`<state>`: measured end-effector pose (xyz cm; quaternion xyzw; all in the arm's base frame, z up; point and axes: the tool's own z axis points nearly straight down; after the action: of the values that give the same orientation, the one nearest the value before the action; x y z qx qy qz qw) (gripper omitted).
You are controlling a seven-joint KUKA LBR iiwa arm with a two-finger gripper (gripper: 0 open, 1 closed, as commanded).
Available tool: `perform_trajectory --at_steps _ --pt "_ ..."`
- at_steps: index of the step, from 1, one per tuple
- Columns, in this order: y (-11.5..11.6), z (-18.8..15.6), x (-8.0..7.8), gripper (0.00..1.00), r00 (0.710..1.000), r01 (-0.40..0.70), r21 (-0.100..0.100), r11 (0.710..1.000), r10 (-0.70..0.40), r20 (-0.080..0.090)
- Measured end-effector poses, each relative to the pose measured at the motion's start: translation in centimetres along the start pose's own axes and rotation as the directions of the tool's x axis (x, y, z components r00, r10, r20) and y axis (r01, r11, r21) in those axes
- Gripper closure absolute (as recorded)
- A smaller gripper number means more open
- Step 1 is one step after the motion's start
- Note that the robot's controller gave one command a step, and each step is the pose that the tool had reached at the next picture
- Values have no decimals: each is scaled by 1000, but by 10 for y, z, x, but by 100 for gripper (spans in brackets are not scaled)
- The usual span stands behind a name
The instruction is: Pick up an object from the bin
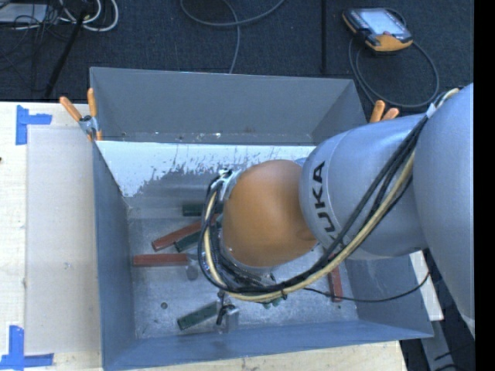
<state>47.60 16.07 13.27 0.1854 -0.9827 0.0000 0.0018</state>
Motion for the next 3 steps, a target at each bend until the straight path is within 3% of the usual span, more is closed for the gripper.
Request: perform_trajectory --at_steps 1,2,3 --pt "2 -10 1 0 1000 -5 0 1000 5 2" --pt "-1 56 -12 0 981 192 2 981 -192 5" --pt "-2 72 -14 100 979 202 2 979 -202 11"
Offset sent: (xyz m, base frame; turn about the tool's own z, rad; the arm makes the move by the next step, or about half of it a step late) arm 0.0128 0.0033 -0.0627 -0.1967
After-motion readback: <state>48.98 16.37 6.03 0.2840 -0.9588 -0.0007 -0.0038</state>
